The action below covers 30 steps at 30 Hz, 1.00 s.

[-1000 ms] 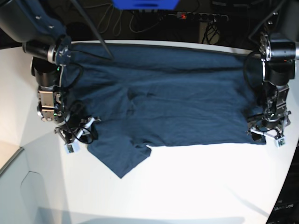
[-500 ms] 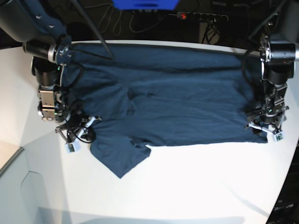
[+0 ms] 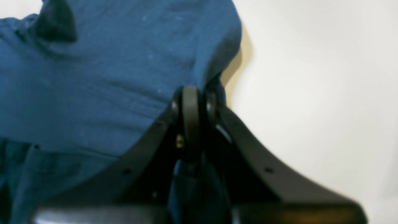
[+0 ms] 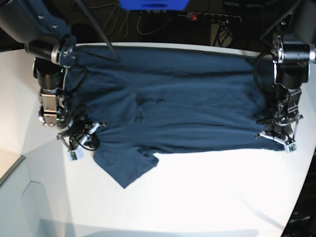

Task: Layout the t-shirt on the table in an organized manner, then fold the t-shirt properly
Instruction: 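Fold the hem over toward the held collar edge with both grippers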

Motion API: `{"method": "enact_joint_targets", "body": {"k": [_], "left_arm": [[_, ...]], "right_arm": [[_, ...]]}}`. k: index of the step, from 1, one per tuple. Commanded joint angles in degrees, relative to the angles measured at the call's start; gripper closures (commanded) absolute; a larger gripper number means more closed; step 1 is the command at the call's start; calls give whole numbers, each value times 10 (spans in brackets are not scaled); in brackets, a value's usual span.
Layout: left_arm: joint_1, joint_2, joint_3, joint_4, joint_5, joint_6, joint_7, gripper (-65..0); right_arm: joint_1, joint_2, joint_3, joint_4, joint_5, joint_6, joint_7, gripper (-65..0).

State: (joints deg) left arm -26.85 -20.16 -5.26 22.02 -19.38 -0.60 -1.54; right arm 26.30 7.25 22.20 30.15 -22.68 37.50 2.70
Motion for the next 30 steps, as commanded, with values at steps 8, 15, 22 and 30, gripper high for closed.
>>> {"method": "enact_joint_targets", "body": {"k": [8, 15, 22, 30], "left_arm": [[43, 4, -4, 161, -2, 7, -18, 0], [95, 10, -4, 220, -2, 7, -18, 0], [139, 10, -5, 301, -3, 7, -18, 0], [193, 10, -42, 323, -3, 5, -18, 0]], "right_arm": [[-43, -2, 49, 141, 1, 2, 6, 0], [-111, -35, 53, 275, 2, 3, 6, 0], [-188, -43, 50, 393, 73, 3, 6, 0], [-259, -40, 49, 429, 101, 3, 6, 0]]}}
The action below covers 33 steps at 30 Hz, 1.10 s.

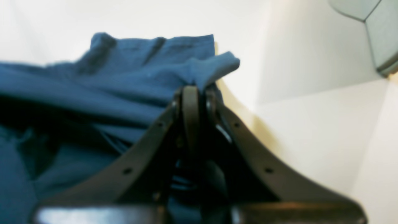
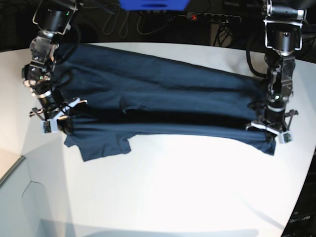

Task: Layout the t-shirt on the table in an organized manner, then fold the t-shirt properly
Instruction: 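Fold the hem over toward the held collar edge with both grippers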

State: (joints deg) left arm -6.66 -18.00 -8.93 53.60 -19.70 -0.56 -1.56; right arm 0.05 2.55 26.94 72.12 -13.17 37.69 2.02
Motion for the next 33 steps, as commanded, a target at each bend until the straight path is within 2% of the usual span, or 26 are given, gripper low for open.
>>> {"method": "enact_joint_targets", "body": {"k": [1, 3, 9, 11, 13, 17, 20, 23, 28, 33], "left_arm": [[-4, -9, -9, 6, 1, 3, -17, 0], [2, 1, -14, -4, 1, 2, -17, 0], [14, 4, -12, -13, 1, 2, -16, -11], [14, 5, -14, -13, 1, 2, 5, -63], [15, 5, -16, -7, 1, 2, 42, -127], [34, 4, -17, 26, 1, 2, 62, -216], [53, 2, -18, 74, 1, 3, 62, -233], [66, 5, -51, 122, 1, 3, 64, -233], [70, 5, -82, 160, 1, 3, 65, -233], [41, -1, -89, 126, 7, 3, 65, -233]], "right_arm": [[-3, 7, 2, 8, 6, 1, 13, 0], [-18, 8, 1, 7, 6, 1, 13, 0], [-47, 4, -1, 12, 5, 1, 13, 0], [-54, 4, -2, 12, 5, 1, 13, 0], [-58, 6, -14, 12, 4, 18, 9, 0], [-69, 7, -17, 34, 3, 23, 10, -105], [-86, 6, -18, 72, 6, 23, 12, -197], [-93, 3, -18, 110, 6, 23, 12, -253], [-92, -4, -18, 143, 6, 23, 10, -280], [-87, -4, -19, 143, 6, 23, 7, -280]]}}
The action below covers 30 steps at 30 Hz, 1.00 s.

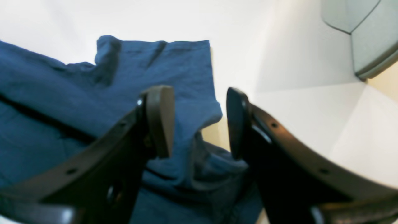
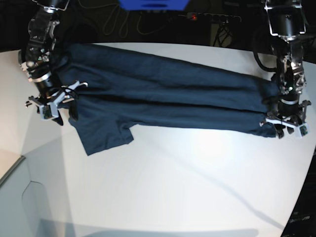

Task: Layout the t-shirt on the table in an organized manner, then fold the t-shirt properly
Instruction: 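Fold the hem over toward the held collar edge with both grippers, then open both grippers and regrasp the folded shirt edge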

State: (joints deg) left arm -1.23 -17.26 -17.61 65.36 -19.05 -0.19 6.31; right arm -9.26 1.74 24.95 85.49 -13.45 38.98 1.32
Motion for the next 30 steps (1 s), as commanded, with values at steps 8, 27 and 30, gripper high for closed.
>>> {"method": "enact_joint_targets", "body": {"k": [8, 27, 30], "left_arm": [[-74, -8, 1, -88, 0, -1, -13, -233], [-88, -5, 48, -102, 1, -1, -16, -234], [-88, -4, 47, -102, 1, -1, -16, -234]], "right_arm": [[14, 2, 0, 8, 9, 10, 14, -280], [18, -10, -1, 8, 8, 10, 14, -280], [18, -10, -1, 8, 8, 10, 14, -280]]}}
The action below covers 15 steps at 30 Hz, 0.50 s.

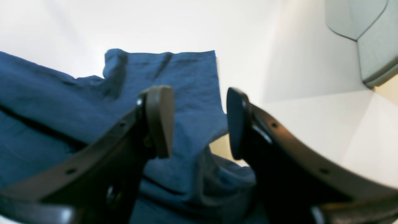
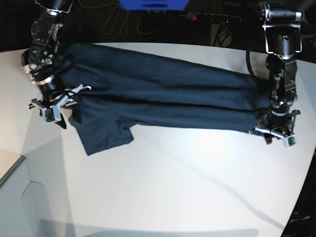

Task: Layout the t-shirt on the table in an organized manner, then fold the t-shirt properly
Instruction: 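Open both grippers and regrasp the folded shirt edge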

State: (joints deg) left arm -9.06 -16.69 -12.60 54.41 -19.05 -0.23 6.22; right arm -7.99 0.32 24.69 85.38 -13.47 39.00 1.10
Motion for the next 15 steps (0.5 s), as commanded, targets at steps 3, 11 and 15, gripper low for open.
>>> {"method": "enact_joint_targets", "body": {"k": [3, 11, 15], "left_arm": [[-10, -9, -3, 8, 1, 2, -16, -234], [-10, -9, -3, 6, 1, 1, -16, -234], [-10, -9, -3, 6, 1, 1, -16, -234]], "right_arm": [[6, 5, 1, 9, 9, 10, 16, -280], [6, 6, 1, 8, 9, 10, 16, -280], [35, 6, 1, -9, 8, 10, 15, -281]]}}
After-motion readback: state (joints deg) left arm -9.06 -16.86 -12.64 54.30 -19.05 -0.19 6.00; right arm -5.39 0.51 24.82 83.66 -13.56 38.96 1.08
